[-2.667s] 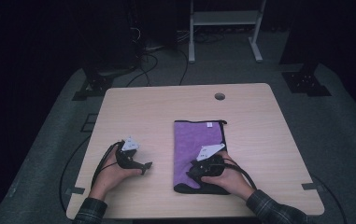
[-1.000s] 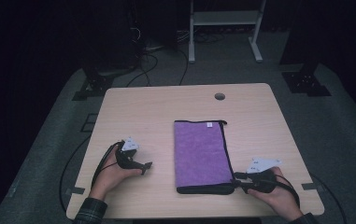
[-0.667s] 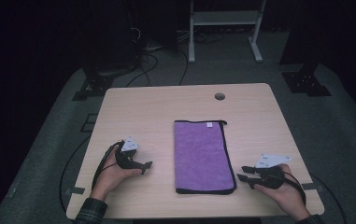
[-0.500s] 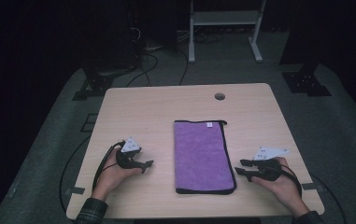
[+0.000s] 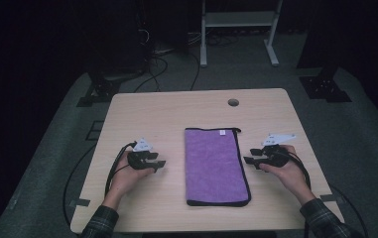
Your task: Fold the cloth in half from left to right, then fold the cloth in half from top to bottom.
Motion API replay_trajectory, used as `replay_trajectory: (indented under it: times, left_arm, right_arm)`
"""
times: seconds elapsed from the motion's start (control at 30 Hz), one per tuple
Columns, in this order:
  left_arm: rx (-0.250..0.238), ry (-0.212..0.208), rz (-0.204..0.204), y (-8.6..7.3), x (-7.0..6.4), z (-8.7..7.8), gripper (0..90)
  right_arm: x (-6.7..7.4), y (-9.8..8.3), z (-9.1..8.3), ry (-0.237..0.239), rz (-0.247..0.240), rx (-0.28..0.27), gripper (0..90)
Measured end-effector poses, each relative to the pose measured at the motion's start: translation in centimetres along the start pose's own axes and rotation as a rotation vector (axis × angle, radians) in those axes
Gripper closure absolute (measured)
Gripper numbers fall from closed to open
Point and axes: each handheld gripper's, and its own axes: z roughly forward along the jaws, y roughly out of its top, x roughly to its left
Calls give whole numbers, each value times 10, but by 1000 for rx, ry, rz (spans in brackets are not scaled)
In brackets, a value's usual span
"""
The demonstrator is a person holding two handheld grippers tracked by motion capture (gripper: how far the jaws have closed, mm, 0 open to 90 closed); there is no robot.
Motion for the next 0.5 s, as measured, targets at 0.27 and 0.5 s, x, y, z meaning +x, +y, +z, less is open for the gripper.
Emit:
replay_trajectory:
  times: [0.27,0.5]
  left_arm:
    - [-17,-13,3,25,2,16,479]
    - [-36,-28,15,50,7,37,465]
  right_arm:
    - [-12,21,18,6,0,-4,497]
    - [-24,42,38,11,-15,-3,480]
